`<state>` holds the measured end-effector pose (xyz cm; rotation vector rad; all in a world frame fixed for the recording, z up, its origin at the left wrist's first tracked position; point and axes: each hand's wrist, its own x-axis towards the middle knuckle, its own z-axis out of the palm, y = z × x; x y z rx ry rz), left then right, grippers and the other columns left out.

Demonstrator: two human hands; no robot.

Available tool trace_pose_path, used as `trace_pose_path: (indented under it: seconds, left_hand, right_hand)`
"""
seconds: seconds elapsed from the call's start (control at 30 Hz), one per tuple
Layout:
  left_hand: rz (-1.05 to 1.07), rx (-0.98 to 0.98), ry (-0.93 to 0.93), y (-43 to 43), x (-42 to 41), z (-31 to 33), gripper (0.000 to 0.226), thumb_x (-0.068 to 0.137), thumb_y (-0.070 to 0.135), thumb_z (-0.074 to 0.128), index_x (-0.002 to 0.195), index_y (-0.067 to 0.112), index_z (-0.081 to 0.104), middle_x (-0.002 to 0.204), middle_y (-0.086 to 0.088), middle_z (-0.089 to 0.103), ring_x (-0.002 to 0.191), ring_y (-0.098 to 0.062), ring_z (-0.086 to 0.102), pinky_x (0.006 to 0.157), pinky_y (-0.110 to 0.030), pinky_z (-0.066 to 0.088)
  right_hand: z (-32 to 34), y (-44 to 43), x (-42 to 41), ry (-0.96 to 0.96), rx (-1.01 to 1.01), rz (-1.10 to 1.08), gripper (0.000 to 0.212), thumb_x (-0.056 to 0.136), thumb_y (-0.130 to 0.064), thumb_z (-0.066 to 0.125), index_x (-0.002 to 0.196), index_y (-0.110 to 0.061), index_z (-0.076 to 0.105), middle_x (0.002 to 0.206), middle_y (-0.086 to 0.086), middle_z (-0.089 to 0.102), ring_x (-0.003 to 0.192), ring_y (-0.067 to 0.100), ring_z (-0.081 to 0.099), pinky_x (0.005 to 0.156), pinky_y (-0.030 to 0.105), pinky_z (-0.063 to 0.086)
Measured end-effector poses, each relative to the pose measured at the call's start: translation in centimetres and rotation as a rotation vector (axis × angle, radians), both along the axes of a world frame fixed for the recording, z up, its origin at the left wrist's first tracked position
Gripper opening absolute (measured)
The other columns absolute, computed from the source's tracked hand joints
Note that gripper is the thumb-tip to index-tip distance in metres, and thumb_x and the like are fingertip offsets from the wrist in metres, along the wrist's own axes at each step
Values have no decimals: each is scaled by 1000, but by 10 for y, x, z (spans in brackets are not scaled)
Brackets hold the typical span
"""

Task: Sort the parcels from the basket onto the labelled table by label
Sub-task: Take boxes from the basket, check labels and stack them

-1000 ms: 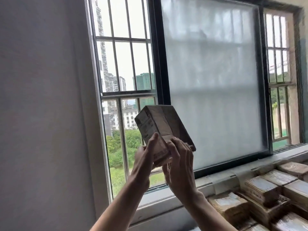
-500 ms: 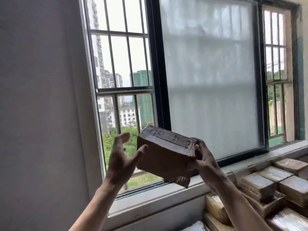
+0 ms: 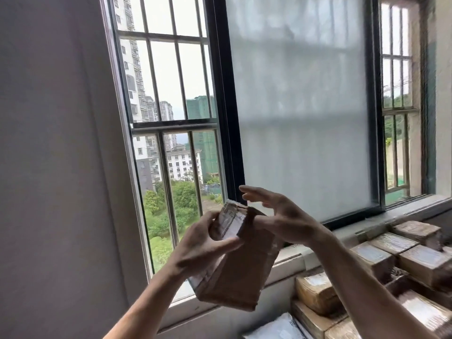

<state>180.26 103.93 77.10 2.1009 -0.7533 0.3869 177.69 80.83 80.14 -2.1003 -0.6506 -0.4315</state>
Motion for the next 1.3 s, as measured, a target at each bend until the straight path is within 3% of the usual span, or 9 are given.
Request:
trace_pose_path:
  seconds: [0.17,0.27,0.4,0.53,0.7,0.8,0.9,1.2,1.3]
  left_hand:
    - [273,-370,201,-13,7,-8,61,78,53,84,113,15,52,102,-3,67,88,-14,65,67,-27,50]
    - [255,-500,304,-19,18,-10,94,61,74,84,117,4,55,104,-12,68,89,-23,69,61,-29,55]
    - [148,-641,372,-34,12,3,106,52,74,89,123,2,55,111,-15,73,98,-27,75,71,-34,62]
    - [69,-642,347,-41,-7,10,63,84,41,82,127,12,45,116,-11,69,99,-22,74,66,-29,60]
    - [-124,-621,372,-31,-18,22,73,82,60,74,135,14,51,122,-4,72,102,-5,71,74,-22,50]
    - [-148,-610,362,-25,-20,28,106,65,73,77,147,15,42,138,-1,63,118,-3,59,90,-31,46]
    - [-207,-612,371,-20,-25,29,122,53,86,79,150,24,40,145,-2,59,137,-19,51,115,-59,38]
    - [-254,-561,269,-14,-55,44,114,48,93,70,140,27,55,130,-3,71,127,-28,63,107,-68,43]
    - [-237,-520,254,-9,-54,44,90,60,82,66,131,27,62,121,0,75,120,-23,67,104,-62,48]
  right_hand:
    - [-30,0,6,-69,-15,-212,88,90,-48,74,162,-33,24,159,-2,32,147,9,29,118,25,24]
    - [-52,12,6,43,-32,-185,114,68,-88,59,162,-45,11,163,-9,12,150,13,18,121,34,22]
    - [-74,31,11,82,50,-153,122,53,-100,54,156,-56,6,158,-15,7,149,18,22,124,46,29]
    - [-75,29,14,18,261,-156,111,58,-85,62,156,-56,18,148,-9,27,136,14,40,107,36,48]
    - [-54,25,6,31,534,-6,85,69,-64,65,149,-50,39,142,1,55,114,20,70,77,30,62]
    - [-41,31,-2,9,627,58,80,76,-58,63,151,-41,42,134,4,66,118,26,68,92,54,59]
    - [-33,37,-12,-34,675,97,76,77,-56,64,150,-40,45,140,7,61,127,31,62,101,67,50]
    - [-18,54,-36,-86,734,177,73,75,-55,63,146,-45,49,149,8,53,132,31,57,101,65,50]
    - [-20,50,-38,-21,645,189,79,74,-60,68,147,-54,40,154,4,47,136,27,54,108,62,45]
